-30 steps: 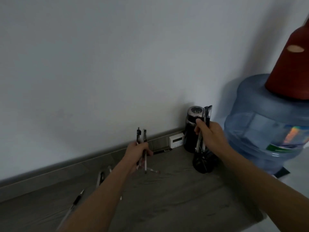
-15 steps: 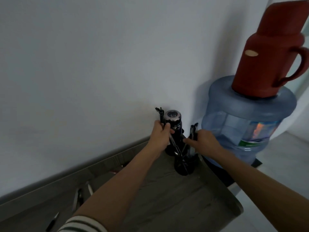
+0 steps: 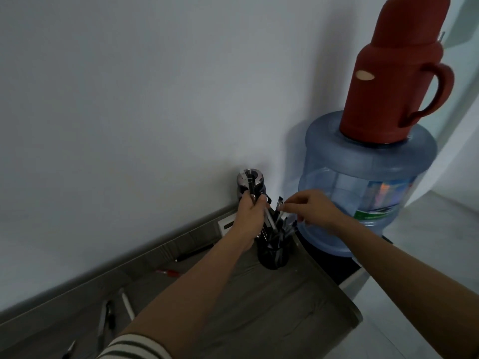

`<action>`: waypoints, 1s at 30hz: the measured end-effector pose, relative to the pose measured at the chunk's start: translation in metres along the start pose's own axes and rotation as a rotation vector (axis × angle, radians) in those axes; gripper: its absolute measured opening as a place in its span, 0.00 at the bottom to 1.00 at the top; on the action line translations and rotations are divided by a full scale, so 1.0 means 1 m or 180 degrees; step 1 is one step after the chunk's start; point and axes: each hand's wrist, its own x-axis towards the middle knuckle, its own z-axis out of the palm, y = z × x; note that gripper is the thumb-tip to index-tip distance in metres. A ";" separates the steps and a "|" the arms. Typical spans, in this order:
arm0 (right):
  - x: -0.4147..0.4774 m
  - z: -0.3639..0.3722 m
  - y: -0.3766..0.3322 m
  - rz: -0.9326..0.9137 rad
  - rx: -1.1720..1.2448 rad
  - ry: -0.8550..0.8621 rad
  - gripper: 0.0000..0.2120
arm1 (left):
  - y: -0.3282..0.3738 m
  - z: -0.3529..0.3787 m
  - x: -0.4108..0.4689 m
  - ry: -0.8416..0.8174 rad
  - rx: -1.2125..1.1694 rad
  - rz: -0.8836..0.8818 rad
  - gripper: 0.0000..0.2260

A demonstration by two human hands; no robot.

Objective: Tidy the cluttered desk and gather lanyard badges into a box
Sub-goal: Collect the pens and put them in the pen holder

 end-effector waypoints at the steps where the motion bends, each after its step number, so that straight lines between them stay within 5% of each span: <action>1: -0.001 -0.003 0.002 -0.0004 0.0082 0.0094 0.06 | -0.002 0.004 0.000 0.0010 0.0013 0.0007 0.05; 7: -0.007 -0.009 0.015 0.0106 0.0287 0.0278 0.06 | -0.017 0.018 -0.006 -0.0006 0.0453 0.0063 0.16; 16: -0.011 -0.003 0.034 0.0259 0.0253 0.0073 0.05 | -0.028 0.010 -0.004 -0.0083 0.0207 0.0076 0.06; 22: -0.010 0.004 0.037 0.0393 0.0044 -0.0705 0.21 | -0.032 -0.016 -0.003 -0.0184 0.0789 0.0069 0.09; 27: -0.001 0.015 0.032 0.0165 0.0175 -0.0173 0.18 | -0.036 -0.045 -0.004 -0.0667 0.1701 0.0203 0.11; 30: 0.005 0.024 0.026 0.0120 0.0281 0.0017 0.19 | -0.030 -0.042 -0.004 -0.0632 0.1564 -0.0032 0.06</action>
